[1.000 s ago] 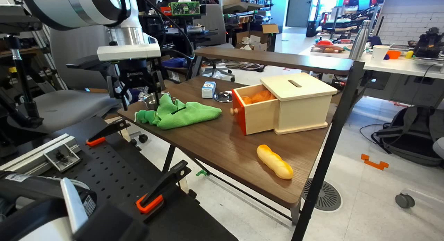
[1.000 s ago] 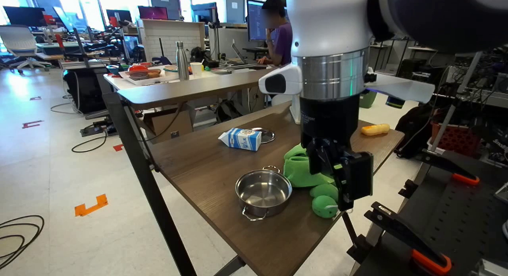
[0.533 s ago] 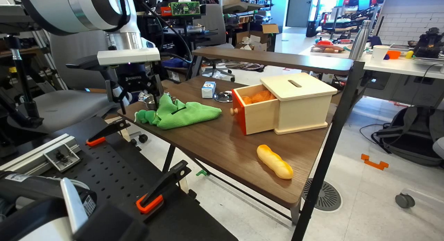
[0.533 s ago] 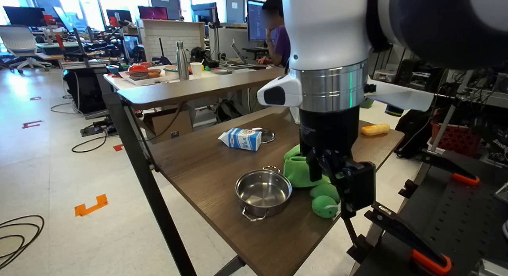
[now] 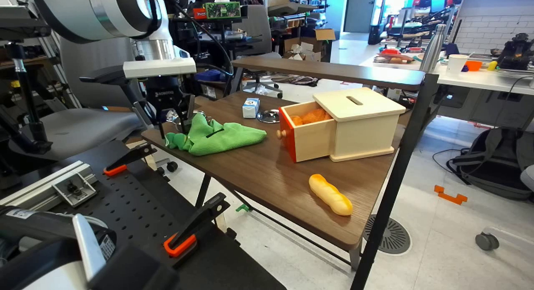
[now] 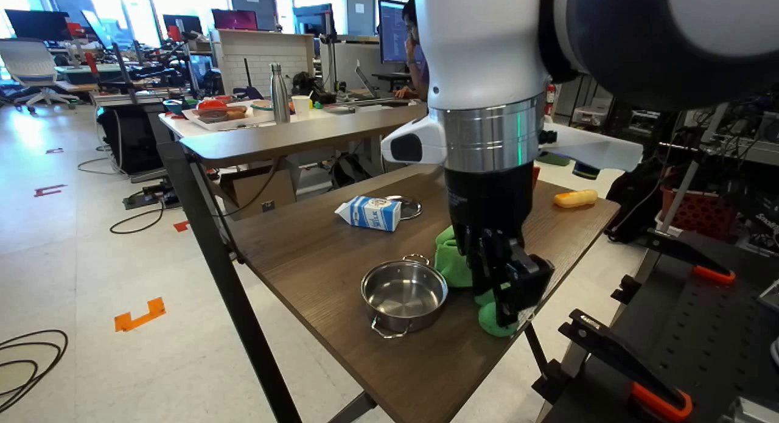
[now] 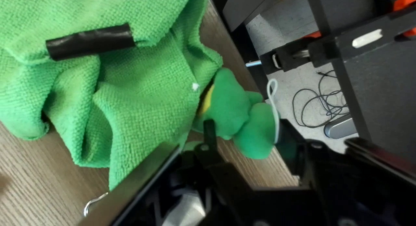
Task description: Put the green plush toy in the silver pot
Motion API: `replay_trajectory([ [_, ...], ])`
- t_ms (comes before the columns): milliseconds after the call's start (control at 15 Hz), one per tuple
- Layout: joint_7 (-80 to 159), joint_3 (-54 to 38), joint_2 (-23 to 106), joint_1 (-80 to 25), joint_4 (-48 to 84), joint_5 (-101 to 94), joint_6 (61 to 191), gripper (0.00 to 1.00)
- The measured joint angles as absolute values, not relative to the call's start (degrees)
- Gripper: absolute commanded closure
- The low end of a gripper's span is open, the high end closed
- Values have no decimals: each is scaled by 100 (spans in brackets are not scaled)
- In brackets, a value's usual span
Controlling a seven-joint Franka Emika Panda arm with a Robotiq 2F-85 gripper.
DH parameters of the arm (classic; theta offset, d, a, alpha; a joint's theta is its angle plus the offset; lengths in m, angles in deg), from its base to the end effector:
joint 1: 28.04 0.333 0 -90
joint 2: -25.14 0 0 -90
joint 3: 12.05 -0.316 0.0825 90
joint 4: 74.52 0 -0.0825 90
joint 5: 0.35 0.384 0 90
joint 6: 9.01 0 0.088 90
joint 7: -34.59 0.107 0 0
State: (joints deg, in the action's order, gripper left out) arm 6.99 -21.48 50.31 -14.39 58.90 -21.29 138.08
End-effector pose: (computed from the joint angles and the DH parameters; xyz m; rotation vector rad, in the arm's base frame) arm 0.4473 0.2034 0.1372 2.5063 1.7181 -0.2826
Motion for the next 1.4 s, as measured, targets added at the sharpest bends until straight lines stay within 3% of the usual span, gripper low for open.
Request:
replay_trajectory([
  [200, 699, -2149, 5074, -1439, 5760, -2129, 13620, 99],
  [1400, 471, -2444, 5061, -1747, 5411, -2054, 13003, 99],
])
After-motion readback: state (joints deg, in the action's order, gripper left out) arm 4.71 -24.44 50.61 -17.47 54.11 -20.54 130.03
